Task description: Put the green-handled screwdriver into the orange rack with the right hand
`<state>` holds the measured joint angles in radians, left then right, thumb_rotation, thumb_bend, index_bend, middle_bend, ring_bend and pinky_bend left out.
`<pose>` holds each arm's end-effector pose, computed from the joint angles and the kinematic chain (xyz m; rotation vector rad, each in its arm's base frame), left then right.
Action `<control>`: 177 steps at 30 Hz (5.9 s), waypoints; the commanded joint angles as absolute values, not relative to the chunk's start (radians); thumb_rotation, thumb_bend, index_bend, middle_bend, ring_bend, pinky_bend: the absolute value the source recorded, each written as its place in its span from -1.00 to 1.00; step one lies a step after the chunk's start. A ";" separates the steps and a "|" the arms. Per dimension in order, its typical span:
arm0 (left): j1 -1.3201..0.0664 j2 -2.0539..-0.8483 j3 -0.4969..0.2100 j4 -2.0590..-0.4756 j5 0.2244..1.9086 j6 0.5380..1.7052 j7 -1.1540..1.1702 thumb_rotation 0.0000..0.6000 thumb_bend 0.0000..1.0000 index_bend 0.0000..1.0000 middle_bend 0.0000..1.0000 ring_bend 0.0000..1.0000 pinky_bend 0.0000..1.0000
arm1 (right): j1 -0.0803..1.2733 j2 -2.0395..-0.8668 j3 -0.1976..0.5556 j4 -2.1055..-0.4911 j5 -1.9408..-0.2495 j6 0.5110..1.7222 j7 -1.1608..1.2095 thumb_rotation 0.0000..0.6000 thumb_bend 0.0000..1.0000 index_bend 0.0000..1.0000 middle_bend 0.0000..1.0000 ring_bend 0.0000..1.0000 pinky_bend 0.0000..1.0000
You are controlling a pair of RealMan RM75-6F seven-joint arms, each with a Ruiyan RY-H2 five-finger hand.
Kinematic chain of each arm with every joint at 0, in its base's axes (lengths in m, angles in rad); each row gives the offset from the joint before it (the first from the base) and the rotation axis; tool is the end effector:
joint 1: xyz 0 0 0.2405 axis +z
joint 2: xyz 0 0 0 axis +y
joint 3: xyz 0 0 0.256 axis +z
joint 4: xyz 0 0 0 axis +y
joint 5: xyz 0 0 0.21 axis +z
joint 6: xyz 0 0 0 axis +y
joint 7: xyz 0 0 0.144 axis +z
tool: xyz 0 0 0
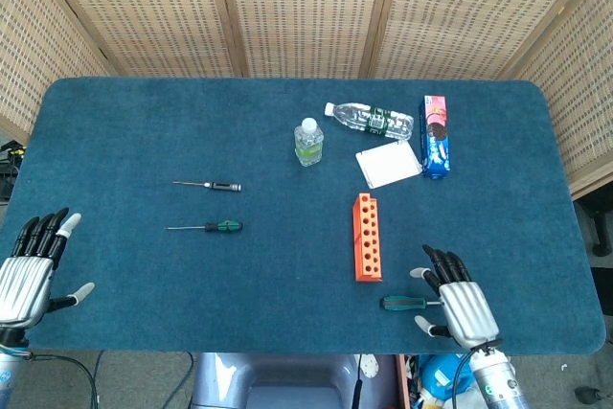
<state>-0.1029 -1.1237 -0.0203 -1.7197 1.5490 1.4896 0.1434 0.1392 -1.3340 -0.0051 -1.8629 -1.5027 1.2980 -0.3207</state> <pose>-0.2809 0.1777 0.1429 -1.4693 -0.8631 -0.9100 -0.2233 -0.1697 0.0509 1.6105 -1.1278 0.9484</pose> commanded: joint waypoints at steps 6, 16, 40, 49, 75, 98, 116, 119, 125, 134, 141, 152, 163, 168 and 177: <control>-0.103 -1.124 -0.020 -1.720 1.548 1.488 0.143 1.00 -1.00 -1.00 -1.00 -1.00 -1.00 | 0.156 -1.394 -0.002 -1.823 -1.449 1.262 -0.354 1.00 -0.65 -0.33 -1.00 -1.00 -1.00; -0.104 -1.125 -0.019 -1.719 1.548 1.486 0.141 1.00 -1.00 -1.00 -1.00 -1.00 -1.00 | 0.171 -1.453 0.003 -1.795 -1.404 1.236 -0.384 1.00 -0.64 -0.26 -1.00 -1.00 -1.00; -0.107 -1.126 -0.020 -1.716 1.544 1.481 0.139 1.00 -1.00 -1.00 -1.00 -1.00 -1.00 | 0.192 -1.545 0.020 -1.730 -1.291 1.206 -0.407 1.00 -0.64 -0.21 -1.00 -1.00 -1.00; -0.107 -1.128 -0.018 -1.716 1.545 1.478 0.143 1.00 -1.00 -1.00 -1.00 -1.00 -1.00 | 0.198 -1.549 0.019 -1.697 -1.268 1.193 -0.385 1.00 -0.64 -0.20 -1.00 -1.00 -1.00; -0.109 -1.130 -0.019 -1.713 1.543 1.477 0.143 1.00 -1.00 -1.00 -1.00 -1.00 -1.00 | 0.248 -1.563 0.044 -1.661 -1.203 1.141 -0.395 1.00 -0.63 -0.11 -1.00 -1.00 -1.00; -0.108 -1.128 -0.020 -1.711 1.546 1.482 0.134 1.00 -1.00 -1.00 -1.00 -1.00 -1.00 | 0.265 -1.515 0.090 -1.729 -1.212 1.183 -0.348 1.00 -0.63 0.27 -1.00 -1.00 -1.00; -0.109 -1.128 -0.019 -1.710 1.548 1.481 0.131 1.00 -1.00 -1.00 -1.00 -1.00 -1.00 | 0.285 -1.205 0.276 -1.979 -1.150 1.258 -0.302 1.00 -0.62 0.27 -1.00 -1.00 -1.00; -0.110 -1.129 -0.019 -1.710 1.549 1.480 0.132 1.00 -1.00 -1.00 -1.00 -1.00 -1.00 | 0.289 -1.168 0.298 -2.011 -1.145 1.268 -0.298 1.00 -0.62 0.27 -1.00 -1.00 -1.00; -0.110 -1.130 -0.019 -1.712 1.550 1.481 0.135 1.00 -1.00 -1.00 -1.00 -1.00 -1.00 | 0.313 -1.125 0.323 -2.072 -1.134 1.271 -0.323 1.00 -0.62 0.27 -1.00 -1.00 -1.00; -0.109 -1.129 -0.022 -1.709 1.557 1.490 0.128 1.00 -1.00 -1.00 -1.00 -1.00 -1.00 | 0.386 -1.090 0.378 -2.200 -0.997 1.236 -0.365 1.00 -0.62 0.27 -1.00 -1.00 -1.00; -0.109 -1.125 -0.029 -1.716 1.566 1.507 0.119 1.00 -1.00 -1.00 -1.00 -1.00 -1.00 | 0.452 -1.056 0.422 -2.279 -0.874 1.232 -0.417 1.00 -0.62 0.27 -1.00 -1.00 -1.00; -0.110 -1.122 -0.033 -1.712 1.562 1.507 0.107 1.00 -1.00 -1.00 -1.00 -1.00 -1.00 | 0.557 -1.058 0.466 -2.356 -0.661 1.291 -0.488 1.00 -0.62 0.27 -1.00 -1.00 -1.00; -0.110 -1.118 -0.035 -1.710 1.560 1.509 0.096 1.00 -1.00 -1.00 -1.00 -1.00 -1.00 | 0.645 -1.066 0.492 -2.356 -0.517 1.282 -0.460 1.00 -0.62 0.27 -1.00 -1.00 -1.00; -0.109 -1.118 -0.035 -1.709 1.559 1.509 0.093 1.00 -1.00 -1.00 -1.00 -1.00 -1.00 | 0.661 -1.092 0.511 -2.356 -0.480 1.295 -0.399 1.00 -0.62 0.27 -1.00 -1.00 -1.00; -0.110 -1.120 -0.031 -1.708 1.562 1.505 0.097 1.00 -1.00 -1.00 -1.00 -1.00 -1.00 | 0.647 -1.104 0.525 -2.356 -0.436 1.282 -0.261 1.00 -0.62 0.27 -1.00 -1.00 -1.00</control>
<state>-0.1103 -1.1203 -0.0313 -1.7078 1.5619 1.5053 0.0973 0.6515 -1.1039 0.5245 -2.3560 -0.4408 1.2801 -0.2716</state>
